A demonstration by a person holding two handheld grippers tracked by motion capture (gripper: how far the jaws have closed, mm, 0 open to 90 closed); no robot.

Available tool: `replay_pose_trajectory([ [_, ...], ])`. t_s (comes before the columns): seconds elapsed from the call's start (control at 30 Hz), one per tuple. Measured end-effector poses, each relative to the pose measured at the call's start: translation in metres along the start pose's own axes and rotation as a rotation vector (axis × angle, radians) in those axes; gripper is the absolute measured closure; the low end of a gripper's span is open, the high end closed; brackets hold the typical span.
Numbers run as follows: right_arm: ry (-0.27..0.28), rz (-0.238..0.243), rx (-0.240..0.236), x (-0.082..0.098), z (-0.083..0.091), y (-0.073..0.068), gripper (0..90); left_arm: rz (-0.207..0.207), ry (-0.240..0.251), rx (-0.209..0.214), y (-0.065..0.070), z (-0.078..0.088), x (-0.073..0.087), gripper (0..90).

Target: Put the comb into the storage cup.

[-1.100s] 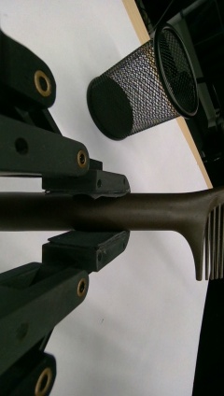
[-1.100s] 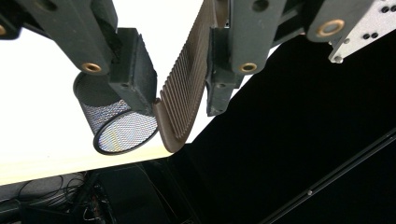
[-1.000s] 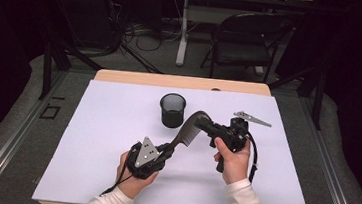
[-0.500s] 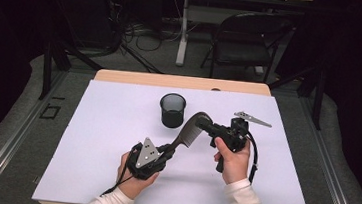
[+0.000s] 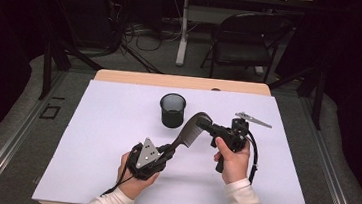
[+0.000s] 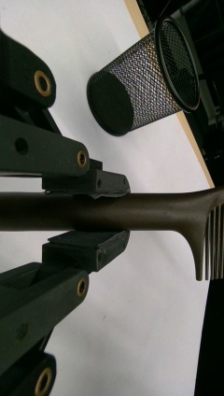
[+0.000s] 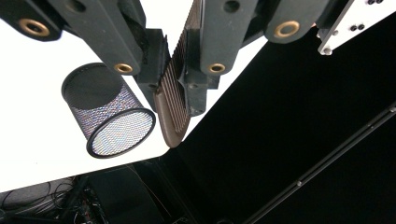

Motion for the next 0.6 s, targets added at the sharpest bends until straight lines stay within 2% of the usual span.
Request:
replay_pose_trajectory([
  [0.6,0.014,-0.057,-0.046,0.0016,-0.0008,0.0020,86.7,-0.001,-0.002,-0.003,-0.0004,-0.0016,0.0017,72.4],
])
Point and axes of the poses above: each handheld gripper's, and its own axes: z roughly backward along the jaws, x roughly out of its underside, y roughly to its right, the point moved 6 cm from there along -z, roughly forward along the jaws, and after that the axes turned 10 degrees about z, right-handed, at the moved point
